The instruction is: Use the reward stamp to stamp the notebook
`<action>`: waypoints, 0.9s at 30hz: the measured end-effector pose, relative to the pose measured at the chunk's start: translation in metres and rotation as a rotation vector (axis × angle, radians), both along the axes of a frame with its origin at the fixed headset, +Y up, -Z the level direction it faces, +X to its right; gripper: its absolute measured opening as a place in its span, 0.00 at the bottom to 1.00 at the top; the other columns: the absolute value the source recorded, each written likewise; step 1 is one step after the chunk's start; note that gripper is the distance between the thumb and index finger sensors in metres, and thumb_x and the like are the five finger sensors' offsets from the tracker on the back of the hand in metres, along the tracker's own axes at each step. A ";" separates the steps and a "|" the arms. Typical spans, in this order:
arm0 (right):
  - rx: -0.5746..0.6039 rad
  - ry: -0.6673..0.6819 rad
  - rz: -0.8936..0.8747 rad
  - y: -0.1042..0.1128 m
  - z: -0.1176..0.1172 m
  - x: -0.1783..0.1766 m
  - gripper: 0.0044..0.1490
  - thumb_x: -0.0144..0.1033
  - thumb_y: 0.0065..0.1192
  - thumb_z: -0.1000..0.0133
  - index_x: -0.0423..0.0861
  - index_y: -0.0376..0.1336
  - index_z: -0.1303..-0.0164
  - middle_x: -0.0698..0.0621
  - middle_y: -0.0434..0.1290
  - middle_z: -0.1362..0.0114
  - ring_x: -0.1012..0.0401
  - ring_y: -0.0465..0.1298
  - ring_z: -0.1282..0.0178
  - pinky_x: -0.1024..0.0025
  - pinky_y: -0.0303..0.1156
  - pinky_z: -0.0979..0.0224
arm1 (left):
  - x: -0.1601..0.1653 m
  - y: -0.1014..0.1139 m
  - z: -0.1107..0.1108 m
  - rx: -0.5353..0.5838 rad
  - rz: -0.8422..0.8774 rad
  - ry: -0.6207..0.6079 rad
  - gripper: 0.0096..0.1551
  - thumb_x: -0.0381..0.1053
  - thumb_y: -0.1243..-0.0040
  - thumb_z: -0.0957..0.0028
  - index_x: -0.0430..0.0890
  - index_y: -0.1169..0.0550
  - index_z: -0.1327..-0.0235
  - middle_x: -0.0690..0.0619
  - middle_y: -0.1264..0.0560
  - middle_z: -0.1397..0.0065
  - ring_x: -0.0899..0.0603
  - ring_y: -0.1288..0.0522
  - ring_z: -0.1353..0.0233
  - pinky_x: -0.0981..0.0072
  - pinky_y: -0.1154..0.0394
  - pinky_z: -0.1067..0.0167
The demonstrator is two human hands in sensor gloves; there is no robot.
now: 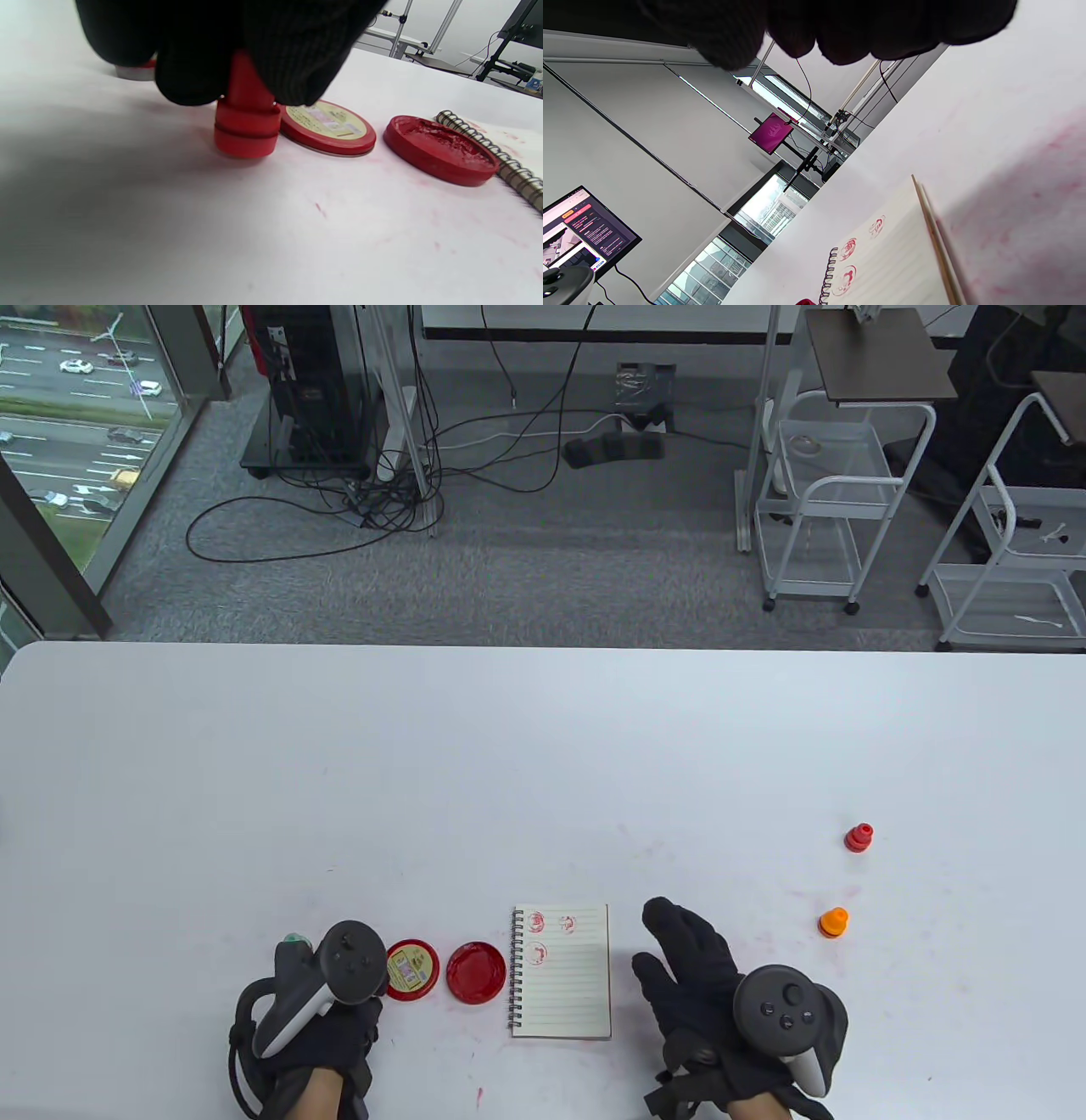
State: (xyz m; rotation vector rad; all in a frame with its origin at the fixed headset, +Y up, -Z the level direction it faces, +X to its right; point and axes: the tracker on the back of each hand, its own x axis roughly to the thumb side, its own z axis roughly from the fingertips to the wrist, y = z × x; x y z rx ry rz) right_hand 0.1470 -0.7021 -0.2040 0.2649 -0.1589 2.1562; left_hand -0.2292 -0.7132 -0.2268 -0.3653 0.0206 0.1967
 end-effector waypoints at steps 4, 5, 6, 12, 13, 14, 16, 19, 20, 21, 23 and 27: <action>0.001 0.003 0.013 0.000 0.001 -0.001 0.39 0.40 0.61 0.45 0.39 0.57 0.25 0.34 0.62 0.24 0.32 0.65 0.30 0.34 0.66 0.34 | -0.004 0.004 0.002 0.030 0.017 0.022 0.33 0.52 0.30 0.52 0.47 0.20 0.31 0.39 0.26 0.26 0.37 0.23 0.34 0.43 0.27 0.34; 0.002 0.003 0.020 0.000 0.001 -0.001 0.39 0.40 0.61 0.45 0.39 0.57 0.25 0.34 0.62 0.24 0.32 0.65 0.30 0.34 0.66 0.34 | -0.006 0.007 0.003 0.052 0.030 0.028 0.34 0.53 0.30 0.53 0.47 0.20 0.31 0.40 0.26 0.26 0.37 0.23 0.34 0.43 0.27 0.34; 0.004 0.003 0.023 0.000 0.001 -0.001 0.39 0.40 0.61 0.45 0.39 0.57 0.25 0.34 0.62 0.24 0.32 0.65 0.30 0.34 0.66 0.34 | -0.007 0.010 0.004 0.067 0.040 0.032 0.34 0.54 0.31 0.52 0.46 0.20 0.31 0.39 0.26 0.26 0.36 0.23 0.34 0.43 0.27 0.34; 0.005 -0.004 0.046 0.000 0.001 0.000 0.40 0.40 0.63 0.46 0.39 0.57 0.25 0.35 0.62 0.24 0.32 0.64 0.30 0.34 0.65 0.34 | -0.012 0.027 0.010 0.278 0.171 0.020 0.36 0.60 0.37 0.50 0.47 0.21 0.28 0.39 0.26 0.25 0.35 0.23 0.32 0.42 0.27 0.34; 0.005 -0.006 0.050 0.000 0.001 0.000 0.40 0.40 0.63 0.46 0.39 0.57 0.25 0.35 0.62 0.24 0.32 0.64 0.30 0.34 0.65 0.34 | -0.012 0.028 0.011 0.291 0.184 0.031 0.37 0.61 0.38 0.48 0.46 0.21 0.28 0.38 0.26 0.25 0.35 0.23 0.32 0.42 0.27 0.34; 0.006 -0.008 0.054 0.000 0.001 0.000 0.40 0.40 0.63 0.46 0.40 0.57 0.25 0.35 0.62 0.24 0.32 0.64 0.30 0.34 0.66 0.34 | -0.010 0.028 0.011 0.316 0.196 0.038 0.37 0.61 0.39 0.47 0.46 0.21 0.27 0.37 0.26 0.24 0.33 0.24 0.31 0.42 0.27 0.34; 0.005 -0.011 0.052 -0.001 0.001 0.000 0.40 0.40 0.63 0.46 0.39 0.57 0.25 0.35 0.62 0.24 0.32 0.64 0.30 0.34 0.66 0.34 | -0.004 0.029 0.010 0.357 0.179 -0.011 0.38 0.62 0.41 0.47 0.46 0.23 0.26 0.37 0.27 0.23 0.32 0.25 0.30 0.42 0.27 0.34; -0.004 -0.017 0.062 -0.002 0.001 0.001 0.40 0.40 0.63 0.46 0.39 0.57 0.25 0.35 0.62 0.24 0.32 0.64 0.30 0.34 0.66 0.34 | 0.014 0.031 0.011 0.423 0.165 -0.097 0.39 0.64 0.42 0.47 0.48 0.25 0.23 0.38 0.29 0.21 0.30 0.28 0.27 0.39 0.29 0.32; -0.006 -0.020 0.065 -0.001 0.001 0.002 0.40 0.40 0.63 0.46 0.39 0.57 0.25 0.35 0.62 0.24 0.32 0.64 0.30 0.34 0.66 0.34 | 0.018 0.030 0.011 0.436 0.152 -0.122 0.40 0.65 0.42 0.47 0.49 0.26 0.22 0.38 0.30 0.20 0.30 0.29 0.25 0.38 0.30 0.31; -0.008 -0.025 0.066 -0.001 0.002 0.003 0.40 0.40 0.63 0.46 0.39 0.57 0.25 0.35 0.62 0.24 0.32 0.64 0.30 0.34 0.65 0.33 | 0.021 0.029 0.012 0.443 0.141 -0.133 0.42 0.65 0.43 0.47 0.50 0.28 0.20 0.39 0.31 0.19 0.29 0.30 0.24 0.37 0.31 0.31; 0.001 -0.031 0.065 0.002 0.002 0.007 0.40 0.40 0.64 0.47 0.39 0.57 0.25 0.35 0.62 0.23 0.31 0.63 0.30 0.33 0.65 0.33 | 0.025 0.027 0.013 0.458 0.147 -0.165 0.43 0.66 0.43 0.47 0.50 0.30 0.19 0.38 0.32 0.18 0.28 0.32 0.23 0.35 0.33 0.30; 0.014 -0.082 0.133 0.009 -0.004 0.026 0.41 0.41 0.65 0.47 0.40 0.58 0.25 0.35 0.63 0.23 0.31 0.63 0.28 0.32 0.64 0.32 | 0.029 0.025 0.012 0.448 0.200 -0.212 0.46 0.68 0.45 0.47 0.50 0.33 0.16 0.39 0.35 0.16 0.27 0.34 0.21 0.32 0.35 0.29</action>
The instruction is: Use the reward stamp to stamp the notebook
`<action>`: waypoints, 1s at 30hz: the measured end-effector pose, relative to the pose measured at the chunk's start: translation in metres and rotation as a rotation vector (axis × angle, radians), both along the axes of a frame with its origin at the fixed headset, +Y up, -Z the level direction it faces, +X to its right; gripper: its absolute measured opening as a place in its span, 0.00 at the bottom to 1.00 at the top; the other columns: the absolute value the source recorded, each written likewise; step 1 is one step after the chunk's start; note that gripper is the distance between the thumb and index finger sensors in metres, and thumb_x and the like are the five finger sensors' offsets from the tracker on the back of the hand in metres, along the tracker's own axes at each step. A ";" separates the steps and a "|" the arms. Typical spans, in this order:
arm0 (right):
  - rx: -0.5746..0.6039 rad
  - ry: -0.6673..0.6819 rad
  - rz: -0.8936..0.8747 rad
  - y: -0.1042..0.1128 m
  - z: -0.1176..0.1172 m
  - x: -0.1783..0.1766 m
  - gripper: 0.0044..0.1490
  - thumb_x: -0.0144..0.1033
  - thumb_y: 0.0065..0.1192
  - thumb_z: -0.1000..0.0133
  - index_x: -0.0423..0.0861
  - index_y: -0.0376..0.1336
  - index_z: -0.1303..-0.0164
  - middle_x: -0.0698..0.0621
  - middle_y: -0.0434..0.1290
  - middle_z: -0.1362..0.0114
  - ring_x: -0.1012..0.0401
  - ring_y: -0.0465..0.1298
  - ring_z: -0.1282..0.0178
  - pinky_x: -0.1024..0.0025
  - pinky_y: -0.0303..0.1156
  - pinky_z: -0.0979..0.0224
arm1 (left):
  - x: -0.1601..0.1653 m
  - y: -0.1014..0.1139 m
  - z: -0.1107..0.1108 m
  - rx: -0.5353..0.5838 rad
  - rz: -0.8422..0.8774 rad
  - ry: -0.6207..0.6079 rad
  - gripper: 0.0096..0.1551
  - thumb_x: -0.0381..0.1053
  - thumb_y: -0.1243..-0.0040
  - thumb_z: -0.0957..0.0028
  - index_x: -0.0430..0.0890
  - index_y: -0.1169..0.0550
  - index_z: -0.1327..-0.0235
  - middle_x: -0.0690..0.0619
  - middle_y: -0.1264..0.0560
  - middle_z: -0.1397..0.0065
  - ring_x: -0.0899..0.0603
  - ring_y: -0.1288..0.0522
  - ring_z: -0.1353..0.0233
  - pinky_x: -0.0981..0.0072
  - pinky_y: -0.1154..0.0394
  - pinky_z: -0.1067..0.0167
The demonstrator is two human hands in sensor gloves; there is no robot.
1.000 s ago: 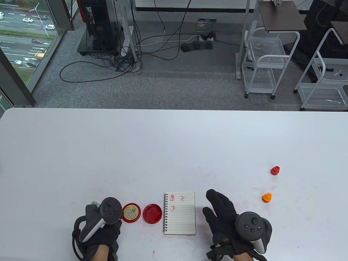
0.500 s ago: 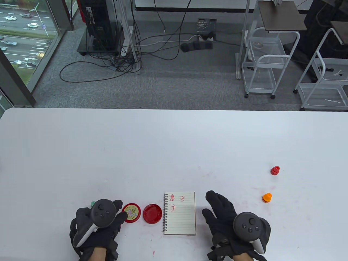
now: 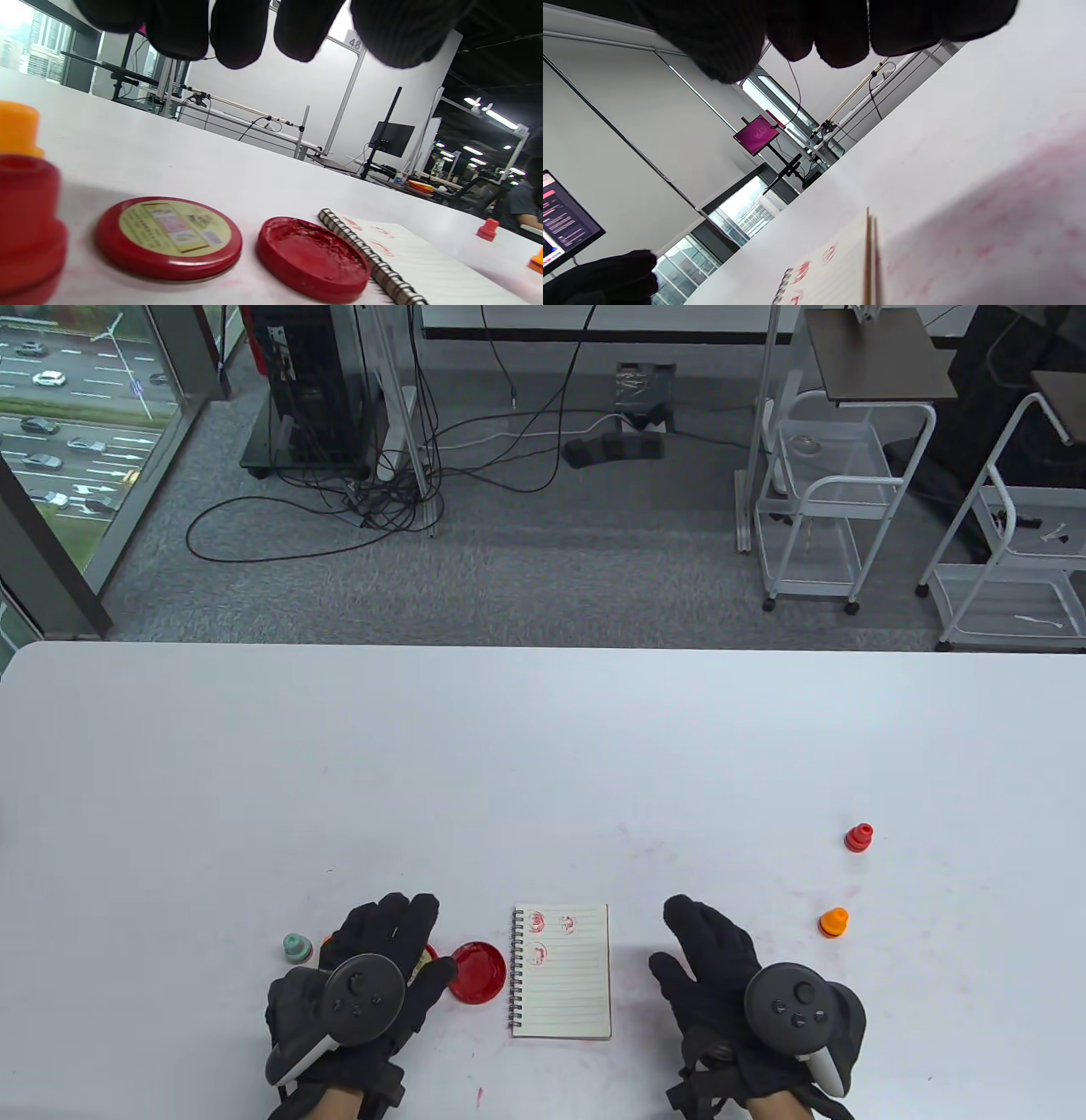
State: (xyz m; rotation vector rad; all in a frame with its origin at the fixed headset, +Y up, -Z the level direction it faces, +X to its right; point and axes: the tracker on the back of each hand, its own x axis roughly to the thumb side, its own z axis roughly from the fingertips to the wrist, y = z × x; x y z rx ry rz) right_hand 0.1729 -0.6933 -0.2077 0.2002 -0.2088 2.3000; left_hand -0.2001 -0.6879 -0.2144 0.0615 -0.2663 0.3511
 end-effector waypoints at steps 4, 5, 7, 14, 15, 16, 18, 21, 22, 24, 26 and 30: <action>0.002 -0.089 0.038 0.011 -0.009 0.033 0.43 0.42 0.65 0.47 0.40 0.55 0.23 0.36 0.62 0.23 0.31 0.62 0.28 0.32 0.64 0.32 | 0.004 0.005 0.003 0.099 0.043 -0.050 0.45 0.67 0.45 0.48 0.51 0.33 0.17 0.39 0.37 0.15 0.28 0.35 0.21 0.33 0.34 0.29; -0.007 -0.104 0.029 0.014 -0.011 0.041 0.44 0.41 0.66 0.47 0.40 0.55 0.23 0.36 0.62 0.22 0.30 0.61 0.27 0.32 0.63 0.32 | 0.005 0.007 0.004 0.113 0.059 -0.062 0.44 0.67 0.45 0.48 0.51 0.32 0.17 0.38 0.37 0.15 0.28 0.35 0.21 0.33 0.34 0.29; -0.026 -0.146 0.032 0.019 -0.016 0.060 0.44 0.41 0.66 0.47 0.40 0.54 0.23 0.36 0.61 0.22 0.30 0.60 0.27 0.31 0.62 0.31 | 0.005 0.009 0.005 0.098 0.087 -0.054 0.44 0.67 0.45 0.48 0.50 0.32 0.17 0.38 0.37 0.15 0.27 0.35 0.21 0.32 0.35 0.29; -0.113 -0.275 0.205 0.023 -0.037 0.110 0.45 0.42 0.66 0.47 0.39 0.53 0.23 0.35 0.60 0.21 0.30 0.59 0.27 0.32 0.62 0.31 | 0.006 0.016 0.007 0.134 0.089 -0.060 0.44 0.67 0.45 0.47 0.49 0.31 0.18 0.37 0.37 0.15 0.28 0.35 0.21 0.32 0.35 0.29; -0.134 -0.279 0.253 0.020 -0.040 0.114 0.45 0.42 0.66 0.48 0.39 0.53 0.23 0.35 0.60 0.21 0.30 0.59 0.27 0.32 0.62 0.31 | 0.007 0.017 0.007 0.141 0.094 -0.063 0.44 0.67 0.45 0.47 0.49 0.31 0.18 0.37 0.37 0.15 0.28 0.35 0.21 0.33 0.35 0.29; -0.162 -0.277 0.315 0.016 -0.043 0.117 0.46 0.42 0.66 0.48 0.40 0.53 0.22 0.35 0.60 0.21 0.30 0.59 0.27 0.32 0.62 0.31 | 0.008 0.017 0.007 0.142 0.099 -0.068 0.44 0.67 0.45 0.47 0.49 0.31 0.18 0.37 0.37 0.15 0.28 0.35 0.21 0.32 0.35 0.29; -0.219 -0.282 0.426 0.006 -0.049 0.121 0.47 0.44 0.66 0.48 0.40 0.52 0.22 0.36 0.59 0.21 0.31 0.59 0.26 0.33 0.62 0.30 | 0.010 0.016 0.007 0.136 0.092 -0.086 0.44 0.67 0.45 0.48 0.49 0.31 0.18 0.37 0.37 0.15 0.28 0.35 0.21 0.32 0.35 0.29; -0.302 -0.299 0.469 -0.010 -0.054 0.127 0.48 0.44 0.67 0.49 0.40 0.52 0.22 0.37 0.59 0.21 0.31 0.60 0.26 0.34 0.63 0.30 | 0.015 0.015 0.007 0.128 0.065 -0.106 0.44 0.66 0.45 0.47 0.49 0.30 0.19 0.37 0.36 0.15 0.28 0.34 0.21 0.33 0.34 0.29; -0.329 -0.302 0.467 -0.015 -0.056 0.129 0.48 0.44 0.68 0.50 0.40 0.53 0.23 0.37 0.61 0.22 0.32 0.60 0.26 0.34 0.63 0.30 | 0.016 0.015 0.007 0.130 0.062 -0.109 0.43 0.66 0.45 0.47 0.49 0.30 0.19 0.38 0.36 0.16 0.28 0.34 0.21 0.33 0.34 0.29; -0.406 -0.320 0.491 -0.028 -0.059 0.132 0.48 0.45 0.69 0.51 0.39 0.54 0.24 0.37 0.64 0.26 0.33 0.60 0.27 0.35 0.63 0.30 | 0.017 0.015 0.007 0.121 0.060 -0.116 0.43 0.66 0.45 0.47 0.48 0.29 0.19 0.38 0.36 0.16 0.28 0.34 0.22 0.33 0.34 0.29; -0.443 -0.348 0.509 -0.036 -0.061 0.136 0.49 0.45 0.70 0.52 0.39 0.54 0.24 0.37 0.64 0.27 0.33 0.60 0.27 0.36 0.63 0.30 | 0.017 0.015 0.006 0.120 0.059 -0.115 0.43 0.66 0.45 0.47 0.48 0.29 0.20 0.37 0.36 0.16 0.28 0.34 0.22 0.33 0.34 0.29; -0.502 -0.356 0.422 -0.052 -0.063 0.143 0.53 0.45 0.69 0.52 0.38 0.49 0.22 0.37 0.59 0.26 0.33 0.56 0.26 0.36 0.61 0.29 | 0.015 0.016 0.006 0.125 0.048 -0.077 0.42 0.66 0.45 0.47 0.48 0.28 0.20 0.37 0.37 0.15 0.28 0.34 0.22 0.34 0.33 0.29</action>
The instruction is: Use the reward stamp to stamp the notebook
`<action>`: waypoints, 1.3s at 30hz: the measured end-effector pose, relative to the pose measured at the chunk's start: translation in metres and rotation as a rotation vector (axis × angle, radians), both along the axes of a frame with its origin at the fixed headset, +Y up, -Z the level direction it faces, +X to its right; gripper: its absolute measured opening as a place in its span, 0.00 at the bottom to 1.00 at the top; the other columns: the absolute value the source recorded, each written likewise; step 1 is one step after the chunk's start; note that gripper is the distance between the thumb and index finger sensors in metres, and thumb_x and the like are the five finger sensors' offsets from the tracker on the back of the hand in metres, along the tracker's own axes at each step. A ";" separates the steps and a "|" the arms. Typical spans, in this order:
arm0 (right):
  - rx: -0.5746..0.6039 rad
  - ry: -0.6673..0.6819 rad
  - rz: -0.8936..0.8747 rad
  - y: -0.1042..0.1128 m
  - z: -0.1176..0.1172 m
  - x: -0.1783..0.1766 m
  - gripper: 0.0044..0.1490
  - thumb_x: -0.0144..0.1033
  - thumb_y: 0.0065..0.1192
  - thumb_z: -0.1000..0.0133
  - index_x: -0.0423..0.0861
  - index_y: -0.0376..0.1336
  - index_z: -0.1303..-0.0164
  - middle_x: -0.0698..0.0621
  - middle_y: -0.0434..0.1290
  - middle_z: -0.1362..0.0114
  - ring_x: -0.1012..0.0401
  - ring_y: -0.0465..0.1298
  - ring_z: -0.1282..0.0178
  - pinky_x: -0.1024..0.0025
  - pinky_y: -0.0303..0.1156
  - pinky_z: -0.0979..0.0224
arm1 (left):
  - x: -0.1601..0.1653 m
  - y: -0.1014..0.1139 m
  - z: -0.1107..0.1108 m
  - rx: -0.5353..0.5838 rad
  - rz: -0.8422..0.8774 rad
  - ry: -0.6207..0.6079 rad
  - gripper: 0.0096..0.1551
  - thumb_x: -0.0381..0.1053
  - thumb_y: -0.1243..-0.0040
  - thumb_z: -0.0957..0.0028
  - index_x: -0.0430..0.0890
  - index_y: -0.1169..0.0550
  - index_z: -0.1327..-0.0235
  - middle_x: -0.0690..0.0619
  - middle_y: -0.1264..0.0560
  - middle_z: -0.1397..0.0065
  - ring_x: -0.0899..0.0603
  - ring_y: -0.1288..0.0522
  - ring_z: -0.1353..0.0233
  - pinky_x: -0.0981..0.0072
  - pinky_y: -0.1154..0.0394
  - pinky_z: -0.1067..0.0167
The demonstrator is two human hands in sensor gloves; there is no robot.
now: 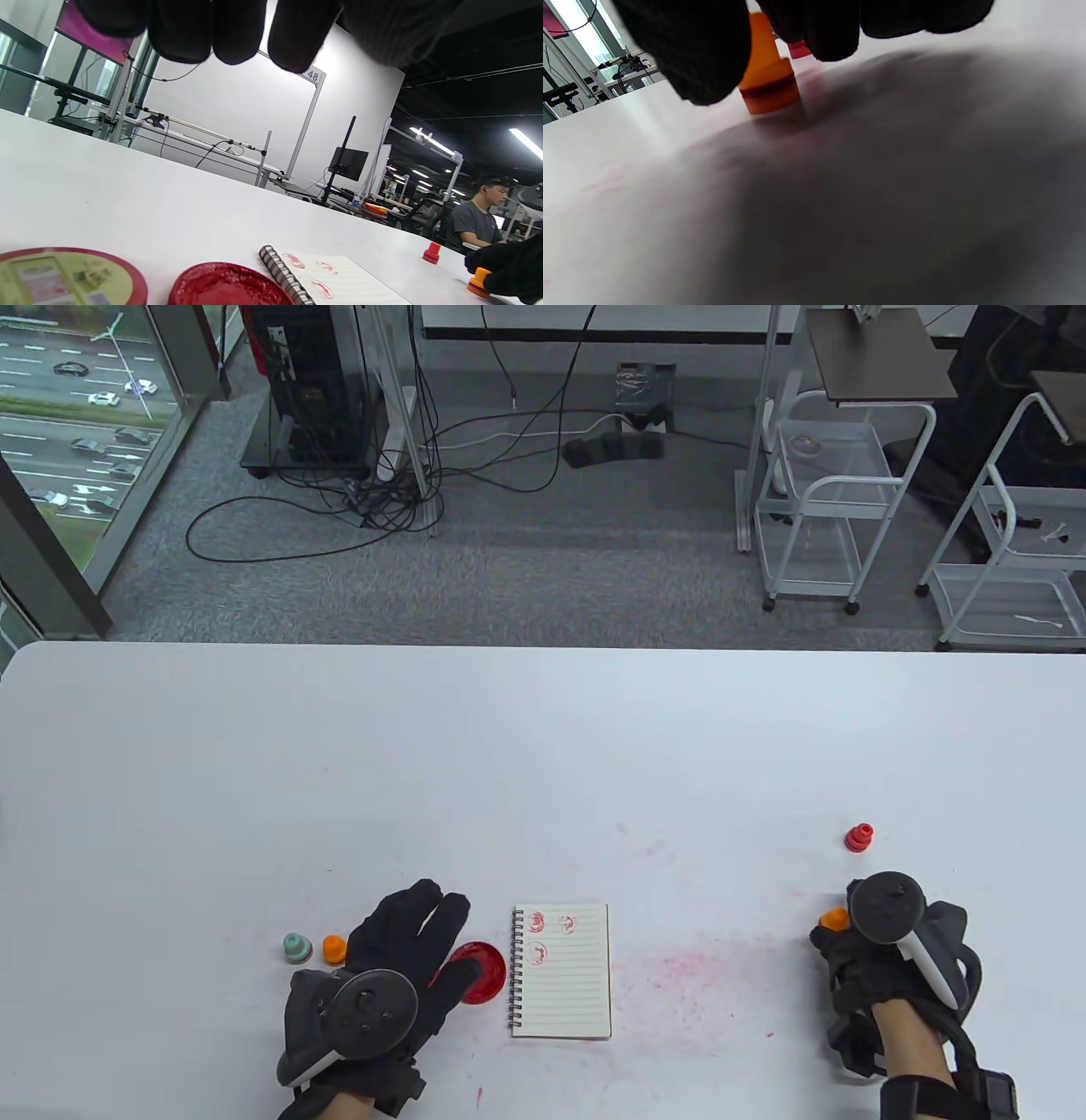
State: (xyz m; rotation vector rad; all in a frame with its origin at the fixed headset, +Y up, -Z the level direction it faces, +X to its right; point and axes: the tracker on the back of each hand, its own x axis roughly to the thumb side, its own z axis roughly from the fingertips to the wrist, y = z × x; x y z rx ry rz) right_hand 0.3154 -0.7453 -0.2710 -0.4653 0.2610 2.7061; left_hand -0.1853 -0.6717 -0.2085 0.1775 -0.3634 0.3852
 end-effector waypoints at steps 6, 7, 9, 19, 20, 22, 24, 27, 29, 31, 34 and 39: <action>-0.003 -0.030 -0.002 -0.013 -0.003 -0.001 0.43 0.41 0.68 0.51 0.43 0.55 0.26 0.36 0.52 0.24 0.32 0.48 0.25 0.34 0.52 0.27 | -0.004 -0.003 -0.003 -0.030 0.006 0.022 0.42 0.66 0.45 0.47 0.48 0.27 0.21 0.37 0.37 0.15 0.28 0.33 0.22 0.34 0.33 0.30; 0.017 -0.039 -0.009 -0.012 -0.003 -0.001 0.40 0.39 0.68 0.51 0.44 0.57 0.29 0.36 0.54 0.25 0.32 0.49 0.26 0.33 0.52 0.27 | -0.004 -0.004 -0.003 -0.032 0.005 0.022 0.42 0.66 0.45 0.47 0.48 0.27 0.21 0.37 0.37 0.15 0.28 0.33 0.22 0.34 0.33 0.29; 0.056 -0.021 -0.010 -0.008 -0.003 -0.003 0.39 0.39 0.68 0.51 0.43 0.58 0.30 0.36 0.55 0.25 0.31 0.51 0.26 0.33 0.54 0.28 | -0.004 -0.003 -0.003 -0.031 0.003 0.023 0.42 0.66 0.45 0.47 0.48 0.27 0.21 0.37 0.37 0.15 0.28 0.33 0.22 0.35 0.33 0.30; 0.208 0.265 -0.096 0.038 0.015 -0.062 0.41 0.36 0.68 0.51 0.46 0.54 0.27 0.41 0.72 0.33 0.38 0.77 0.36 0.36 0.73 0.36 | 0.002 -0.006 -0.001 -0.035 0.008 -0.029 0.41 0.66 0.44 0.47 0.48 0.26 0.22 0.37 0.36 0.15 0.28 0.33 0.22 0.35 0.32 0.30; 0.226 0.302 -0.130 0.042 0.018 -0.070 0.41 0.37 0.69 0.51 0.45 0.55 0.28 0.43 0.74 0.35 0.41 0.77 0.39 0.38 0.73 0.37 | 0.003 -0.006 -0.001 -0.034 0.010 -0.035 0.41 0.66 0.45 0.47 0.48 0.26 0.22 0.37 0.36 0.15 0.28 0.33 0.22 0.35 0.32 0.30; 0.294 0.341 -0.187 0.049 0.027 -0.087 0.42 0.40 0.70 0.52 0.44 0.56 0.29 0.45 0.73 0.40 0.46 0.76 0.42 0.43 0.73 0.38 | 0.006 -0.006 0.000 -0.024 0.025 -0.045 0.41 0.66 0.44 0.47 0.48 0.26 0.22 0.37 0.36 0.16 0.29 0.32 0.23 0.35 0.32 0.30; 0.357 0.405 -0.216 0.057 0.035 -0.107 0.42 0.41 0.71 0.53 0.43 0.58 0.30 0.48 0.74 0.46 0.51 0.76 0.47 0.47 0.75 0.41 | 0.009 -0.006 0.002 -0.013 0.052 -0.058 0.41 0.65 0.44 0.47 0.48 0.27 0.22 0.37 0.35 0.16 0.29 0.31 0.23 0.36 0.31 0.30; 0.334 0.559 -0.281 0.065 0.043 -0.138 0.42 0.44 0.71 0.53 0.42 0.60 0.31 0.51 0.76 0.51 0.54 0.79 0.52 0.51 0.78 0.44 | 0.018 -0.004 0.005 0.016 0.110 -0.089 0.41 0.65 0.43 0.48 0.48 0.27 0.22 0.38 0.33 0.18 0.30 0.29 0.24 0.37 0.30 0.31; 0.336 0.642 -0.306 0.071 0.049 -0.162 0.42 0.44 0.71 0.53 0.40 0.61 0.31 0.51 0.77 0.52 0.55 0.80 0.53 0.51 0.79 0.46 | 0.028 -0.002 0.008 0.007 0.135 -0.140 0.42 0.64 0.43 0.47 0.49 0.29 0.20 0.37 0.34 0.17 0.30 0.30 0.24 0.37 0.30 0.31; 0.364 0.681 -0.272 0.074 0.053 -0.181 0.42 0.44 0.71 0.54 0.39 0.62 0.32 0.52 0.79 0.52 0.55 0.81 0.54 0.51 0.80 0.46 | 0.037 -0.001 0.012 0.032 0.133 -0.183 0.42 0.64 0.43 0.48 0.50 0.31 0.19 0.38 0.35 0.17 0.31 0.29 0.24 0.37 0.30 0.31; 0.427 0.692 -0.220 0.069 0.061 -0.206 0.42 0.43 0.71 0.55 0.38 0.63 0.33 0.52 0.81 0.51 0.54 0.84 0.53 0.51 0.82 0.47 | 0.051 -0.002 0.017 0.078 0.128 -0.209 0.42 0.63 0.43 0.48 0.49 0.30 0.20 0.39 0.31 0.20 0.33 0.27 0.26 0.39 0.28 0.32; 0.422 0.725 -0.192 0.052 0.073 -0.232 0.42 0.42 0.72 0.56 0.35 0.63 0.34 0.50 0.83 0.50 0.52 0.86 0.52 0.50 0.83 0.47 | 0.069 -0.008 0.020 0.069 0.175 -0.210 0.39 0.60 0.39 0.50 0.46 0.27 0.25 0.42 0.22 0.30 0.37 0.18 0.36 0.44 0.22 0.38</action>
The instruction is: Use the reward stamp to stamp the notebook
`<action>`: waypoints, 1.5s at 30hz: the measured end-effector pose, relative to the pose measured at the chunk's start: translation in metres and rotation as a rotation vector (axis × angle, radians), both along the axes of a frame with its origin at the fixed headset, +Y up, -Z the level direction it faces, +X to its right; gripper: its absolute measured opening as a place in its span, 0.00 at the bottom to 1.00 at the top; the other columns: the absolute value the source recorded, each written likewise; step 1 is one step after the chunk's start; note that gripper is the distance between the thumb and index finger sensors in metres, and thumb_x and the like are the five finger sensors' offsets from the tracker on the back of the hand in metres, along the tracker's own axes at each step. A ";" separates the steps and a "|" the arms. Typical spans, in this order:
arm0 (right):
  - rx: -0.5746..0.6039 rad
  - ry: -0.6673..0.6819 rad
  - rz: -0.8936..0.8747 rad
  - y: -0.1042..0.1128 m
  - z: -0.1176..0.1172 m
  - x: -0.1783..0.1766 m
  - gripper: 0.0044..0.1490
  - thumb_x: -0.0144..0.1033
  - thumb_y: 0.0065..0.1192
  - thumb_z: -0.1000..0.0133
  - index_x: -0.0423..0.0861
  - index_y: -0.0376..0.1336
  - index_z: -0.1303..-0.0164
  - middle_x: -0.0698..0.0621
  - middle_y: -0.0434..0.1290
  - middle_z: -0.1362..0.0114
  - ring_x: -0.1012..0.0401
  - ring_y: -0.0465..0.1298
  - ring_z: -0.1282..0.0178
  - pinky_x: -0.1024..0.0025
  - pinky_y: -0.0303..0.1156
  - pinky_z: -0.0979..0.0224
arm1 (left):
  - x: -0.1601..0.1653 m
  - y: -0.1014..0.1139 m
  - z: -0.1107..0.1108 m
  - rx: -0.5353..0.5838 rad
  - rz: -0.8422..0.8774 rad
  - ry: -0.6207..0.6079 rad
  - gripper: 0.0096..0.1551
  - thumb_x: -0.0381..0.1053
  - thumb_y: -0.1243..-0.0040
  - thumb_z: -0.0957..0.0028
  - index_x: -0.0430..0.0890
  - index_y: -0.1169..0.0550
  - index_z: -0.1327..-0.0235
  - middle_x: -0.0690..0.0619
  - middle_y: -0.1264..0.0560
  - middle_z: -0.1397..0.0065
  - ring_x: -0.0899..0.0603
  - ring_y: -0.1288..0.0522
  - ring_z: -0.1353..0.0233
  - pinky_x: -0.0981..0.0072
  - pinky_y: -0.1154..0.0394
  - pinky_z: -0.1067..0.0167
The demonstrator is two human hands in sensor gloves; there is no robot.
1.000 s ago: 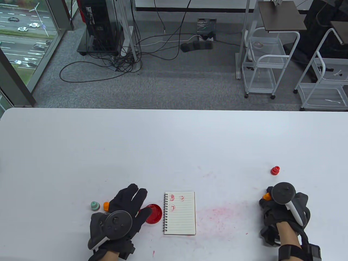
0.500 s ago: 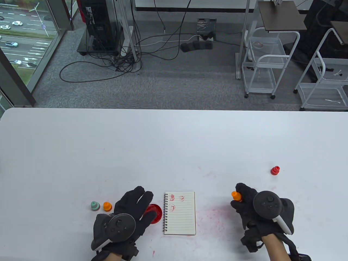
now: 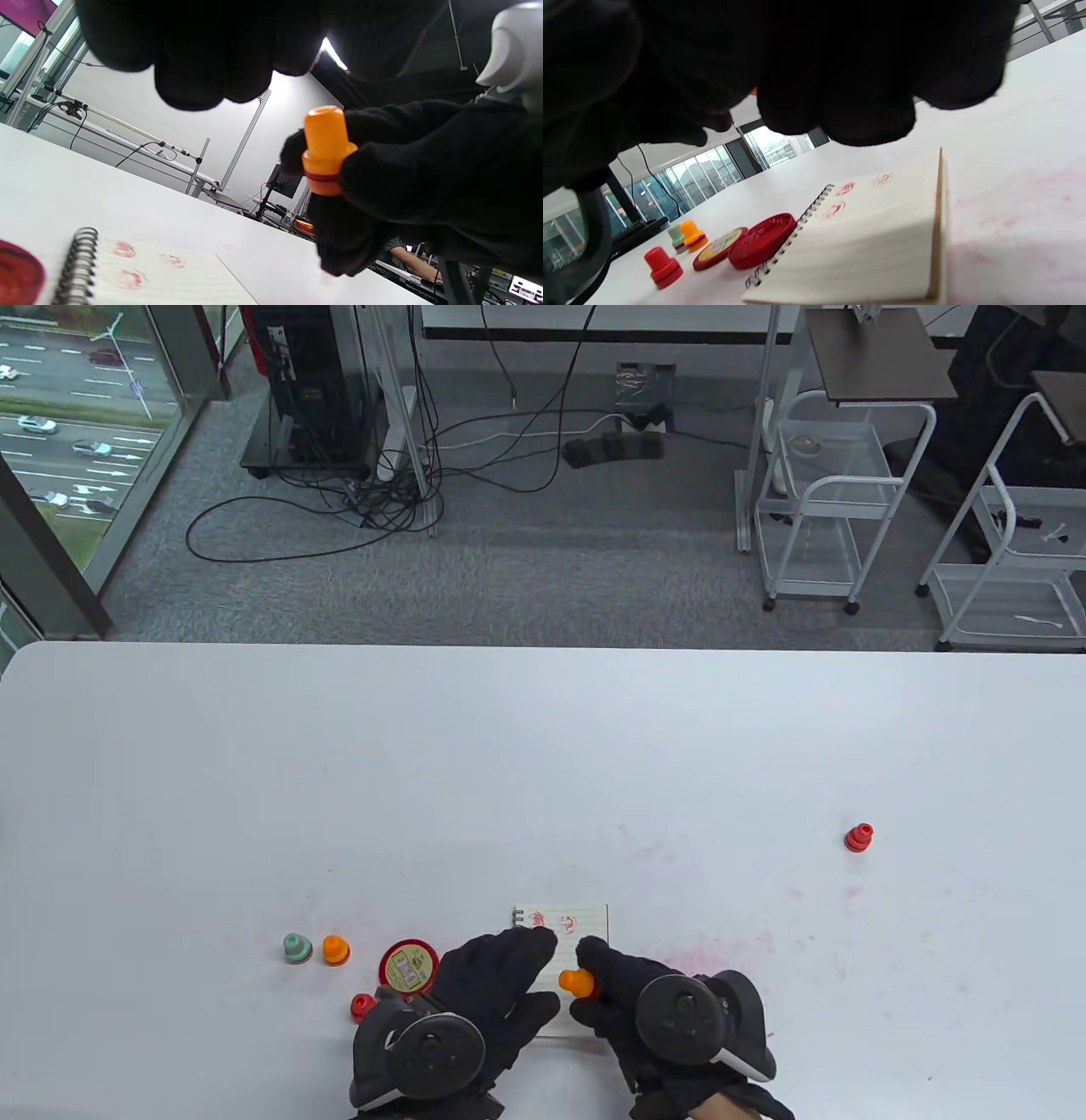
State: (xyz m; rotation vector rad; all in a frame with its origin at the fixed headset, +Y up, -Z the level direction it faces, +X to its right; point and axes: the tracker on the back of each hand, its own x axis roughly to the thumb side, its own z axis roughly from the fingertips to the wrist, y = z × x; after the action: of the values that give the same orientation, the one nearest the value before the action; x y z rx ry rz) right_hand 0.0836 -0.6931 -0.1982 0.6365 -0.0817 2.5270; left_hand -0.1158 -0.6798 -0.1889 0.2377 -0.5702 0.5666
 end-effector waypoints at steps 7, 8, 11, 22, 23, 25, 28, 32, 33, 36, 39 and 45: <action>-0.002 0.010 -0.057 -0.005 0.004 -0.006 0.42 0.41 0.71 0.55 0.33 0.63 0.35 0.47 0.83 0.47 0.49 0.86 0.49 0.48 0.82 0.46 | 0.011 -0.007 -0.002 -0.070 0.027 -0.012 0.32 0.54 0.36 0.50 0.44 0.23 0.33 0.45 0.17 0.38 0.42 0.14 0.45 0.49 0.18 0.45; -0.006 0.013 -0.059 -0.005 0.004 -0.005 0.42 0.41 0.71 0.55 0.33 0.62 0.34 0.47 0.83 0.47 0.49 0.86 0.49 0.48 0.82 0.45 | 0.010 -0.007 -0.002 -0.076 0.035 -0.012 0.30 0.53 0.35 0.50 0.44 0.22 0.35 0.44 0.17 0.39 0.42 0.14 0.46 0.49 0.18 0.45; -0.021 0.007 -0.062 -0.005 0.005 -0.004 0.43 0.41 0.70 0.54 0.34 0.61 0.33 0.46 0.82 0.45 0.48 0.85 0.47 0.47 0.81 0.44 | 0.008 -0.008 -0.004 -0.104 0.076 -0.011 0.29 0.53 0.36 0.50 0.45 0.22 0.36 0.44 0.17 0.39 0.42 0.15 0.45 0.49 0.18 0.44; -0.034 0.014 -0.052 -0.006 0.006 -0.001 0.41 0.42 0.70 0.54 0.35 0.62 0.33 0.46 0.82 0.44 0.47 0.85 0.47 0.46 0.81 0.44 | 0.008 -0.009 -0.004 -0.115 0.077 -0.029 0.27 0.52 0.35 0.50 0.45 0.20 0.38 0.43 0.17 0.39 0.42 0.14 0.46 0.48 0.17 0.44; -0.036 0.015 -0.052 -0.006 0.006 0.000 0.41 0.42 0.70 0.54 0.36 0.62 0.33 0.46 0.82 0.44 0.47 0.85 0.46 0.46 0.81 0.43 | 0.008 -0.009 -0.004 -0.118 0.079 -0.030 0.27 0.52 0.35 0.50 0.44 0.20 0.38 0.43 0.16 0.39 0.41 0.14 0.46 0.48 0.18 0.45; -0.039 0.020 -0.057 -0.006 0.006 0.000 0.41 0.42 0.70 0.54 0.36 0.62 0.33 0.46 0.82 0.44 0.48 0.85 0.46 0.47 0.81 0.43 | 0.007 -0.008 -0.004 -0.118 0.081 -0.035 0.27 0.52 0.35 0.50 0.45 0.20 0.38 0.43 0.16 0.39 0.41 0.14 0.46 0.48 0.18 0.44; -0.049 0.021 -0.073 -0.006 0.006 0.001 0.41 0.43 0.70 0.54 0.36 0.62 0.33 0.47 0.82 0.44 0.47 0.85 0.46 0.46 0.81 0.43 | 0.007 -0.008 -0.004 -0.112 0.081 -0.037 0.27 0.52 0.35 0.50 0.45 0.20 0.38 0.43 0.16 0.40 0.41 0.14 0.46 0.48 0.18 0.44; -0.055 0.020 -0.071 -0.006 0.006 0.002 0.41 0.43 0.70 0.54 0.37 0.62 0.33 0.46 0.82 0.44 0.47 0.85 0.46 0.46 0.81 0.43 | 0.008 -0.008 -0.004 -0.110 0.072 -0.040 0.27 0.52 0.35 0.49 0.45 0.20 0.38 0.43 0.17 0.39 0.41 0.14 0.46 0.48 0.18 0.44; -0.057 0.023 -0.073 -0.006 0.006 0.002 0.41 0.43 0.70 0.53 0.37 0.62 0.33 0.47 0.81 0.44 0.48 0.84 0.46 0.46 0.81 0.43 | 0.008 -0.008 -0.004 -0.109 0.071 -0.041 0.27 0.52 0.35 0.49 0.45 0.20 0.38 0.43 0.17 0.39 0.41 0.14 0.46 0.48 0.18 0.44; -0.068 0.026 -0.097 -0.006 0.005 0.004 0.41 0.43 0.70 0.53 0.37 0.62 0.33 0.47 0.81 0.43 0.47 0.84 0.46 0.46 0.80 0.43 | 0.007 -0.007 -0.004 -0.107 0.082 -0.046 0.27 0.52 0.35 0.49 0.45 0.20 0.38 0.43 0.17 0.39 0.41 0.14 0.46 0.48 0.18 0.44; -0.080 0.015 -0.082 -0.008 0.004 0.006 0.41 0.42 0.70 0.53 0.37 0.62 0.33 0.46 0.81 0.43 0.47 0.84 0.46 0.46 0.80 0.43 | 0.005 -0.006 -0.006 -0.111 0.105 -0.050 0.27 0.51 0.36 0.49 0.45 0.21 0.37 0.43 0.17 0.39 0.41 0.15 0.45 0.48 0.18 0.43; -0.096 0.014 -0.067 -0.011 0.003 0.011 0.41 0.41 0.70 0.52 0.39 0.61 0.31 0.46 0.80 0.41 0.46 0.83 0.44 0.45 0.79 0.41 | -0.005 -0.004 -0.009 -0.090 0.093 -0.030 0.27 0.52 0.36 0.49 0.45 0.21 0.37 0.44 0.18 0.38 0.41 0.15 0.44 0.48 0.19 0.42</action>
State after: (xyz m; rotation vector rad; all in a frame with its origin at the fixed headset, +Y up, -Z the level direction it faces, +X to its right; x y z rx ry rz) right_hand 0.0950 -0.7039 -0.1955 0.6033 0.0233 2.4452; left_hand -0.1204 -0.6838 -0.1981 0.1718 -0.5638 0.6855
